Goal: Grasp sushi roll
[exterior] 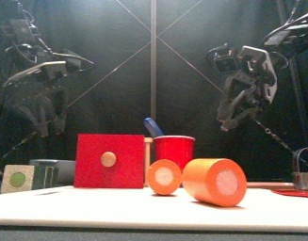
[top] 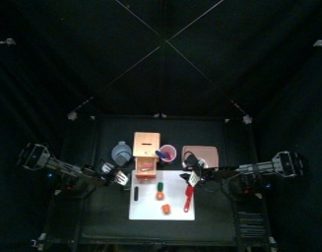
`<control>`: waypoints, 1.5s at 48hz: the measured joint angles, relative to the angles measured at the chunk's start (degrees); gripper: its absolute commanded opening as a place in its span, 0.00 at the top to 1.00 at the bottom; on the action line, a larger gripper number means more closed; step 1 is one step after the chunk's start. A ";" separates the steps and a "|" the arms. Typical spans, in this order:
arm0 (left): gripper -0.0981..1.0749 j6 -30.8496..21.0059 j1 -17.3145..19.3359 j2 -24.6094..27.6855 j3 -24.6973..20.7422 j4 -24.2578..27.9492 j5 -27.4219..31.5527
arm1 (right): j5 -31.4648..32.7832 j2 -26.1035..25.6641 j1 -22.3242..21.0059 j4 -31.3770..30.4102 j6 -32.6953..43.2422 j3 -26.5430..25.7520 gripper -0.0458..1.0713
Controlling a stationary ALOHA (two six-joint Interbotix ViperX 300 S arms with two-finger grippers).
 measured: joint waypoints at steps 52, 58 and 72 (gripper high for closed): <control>0.04 -9.67 4.66 10.11 -0.35 -18.90 -9.93 | 0.00 0.26 -2.37 -1.41 0.00 0.53 0.25; 0.04 -9.32 6.77 11.87 -0.26 -17.14 -11.95 | 0.00 0.26 -2.64 -1.76 -0.09 0.53 0.25; 0.06 -9.32 8.44 13.80 1.32 -17.05 -16.44 | 0.00 0.26 -3.08 -2.46 -0.09 0.53 0.25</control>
